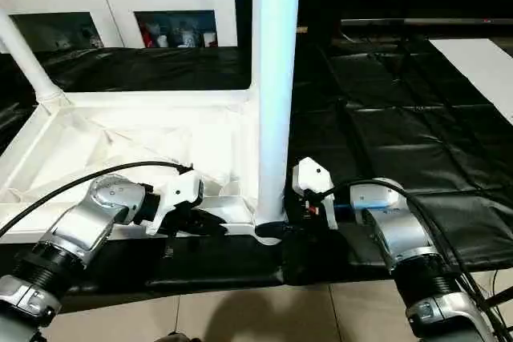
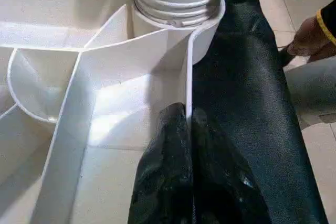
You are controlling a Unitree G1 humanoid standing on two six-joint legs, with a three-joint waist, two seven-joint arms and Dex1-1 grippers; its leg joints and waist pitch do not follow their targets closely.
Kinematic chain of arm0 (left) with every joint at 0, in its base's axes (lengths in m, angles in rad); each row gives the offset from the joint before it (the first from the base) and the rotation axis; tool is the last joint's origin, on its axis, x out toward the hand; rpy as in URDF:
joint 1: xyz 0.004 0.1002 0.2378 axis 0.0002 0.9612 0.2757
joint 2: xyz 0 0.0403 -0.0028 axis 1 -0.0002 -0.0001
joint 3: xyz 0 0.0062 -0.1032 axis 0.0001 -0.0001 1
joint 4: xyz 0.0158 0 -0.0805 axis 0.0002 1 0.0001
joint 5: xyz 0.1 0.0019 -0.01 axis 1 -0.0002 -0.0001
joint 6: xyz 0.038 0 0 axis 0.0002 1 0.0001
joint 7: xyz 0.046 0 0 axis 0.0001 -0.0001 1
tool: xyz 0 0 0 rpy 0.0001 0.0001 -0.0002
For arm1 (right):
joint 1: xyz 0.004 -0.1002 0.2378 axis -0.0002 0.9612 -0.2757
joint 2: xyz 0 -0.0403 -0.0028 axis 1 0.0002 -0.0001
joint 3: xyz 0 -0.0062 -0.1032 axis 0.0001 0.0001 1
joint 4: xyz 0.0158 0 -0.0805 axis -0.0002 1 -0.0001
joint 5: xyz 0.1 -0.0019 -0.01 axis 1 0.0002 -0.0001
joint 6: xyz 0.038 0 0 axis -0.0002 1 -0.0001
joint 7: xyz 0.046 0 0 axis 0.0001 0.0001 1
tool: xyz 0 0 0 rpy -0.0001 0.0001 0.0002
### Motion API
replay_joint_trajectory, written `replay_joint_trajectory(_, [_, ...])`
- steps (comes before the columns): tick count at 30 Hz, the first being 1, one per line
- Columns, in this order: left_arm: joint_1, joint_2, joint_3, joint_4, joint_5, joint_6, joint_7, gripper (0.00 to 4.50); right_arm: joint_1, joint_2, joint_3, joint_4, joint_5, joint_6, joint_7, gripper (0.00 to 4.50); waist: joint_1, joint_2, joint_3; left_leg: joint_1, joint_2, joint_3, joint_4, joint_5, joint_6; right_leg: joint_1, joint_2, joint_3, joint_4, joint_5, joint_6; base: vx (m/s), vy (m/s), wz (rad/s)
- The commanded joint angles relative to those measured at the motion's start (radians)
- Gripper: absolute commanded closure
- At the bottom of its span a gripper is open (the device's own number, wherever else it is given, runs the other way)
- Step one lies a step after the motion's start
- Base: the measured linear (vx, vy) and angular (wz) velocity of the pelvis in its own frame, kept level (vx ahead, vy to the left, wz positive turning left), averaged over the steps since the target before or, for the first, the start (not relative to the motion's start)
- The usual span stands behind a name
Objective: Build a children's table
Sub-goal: Rotate leg to tighten
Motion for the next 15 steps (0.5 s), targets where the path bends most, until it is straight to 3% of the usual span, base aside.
replay_joint_trajectory(1, [0.001,-0.001,-0.019,-0.015,-0.012,-0.001,-0.026,4.50,-0.021,0.003,0.006,0.000,0.004,0.010,0.011,1.40,-0.001,-0.018,-0.063,0.020,0.042,-0.018,-0.070,-0.259,0.054,0.037,-0.049,0.031,-0.069,-0.244,-0.243,0.000,0.000,0.00])
replay_joint_trajectory(8, [0.001,0.000,-0.017,-0.013,-0.010,0.001,-0.019,4.50,-0.026,0.005,0.011,0.016,-0.005,0.007,0.015,1.88,-0.001,-0.020,-0.062,0.020,0.042,-0.019,-0.070,-0.267,0.051,0.037,-0.050,0.031,-0.071,-0.270,-0.234,0.000,0.000,0.00])
replay_joint_trajectory(15, [0.007,0.006,-0.019,-0.022,-0.008,0.002,-0.018,4.50,-0.031,0.002,0.020,0.036,-0.028,-0.013,0.021,2.00,-0.002,-0.021,-0.063,0.020,0.042,-0.019,-0.069,-0.260,0.053,0.037,-0.050,0.031,-0.069,-0.260,-0.238,0.000,0.000,0.00])
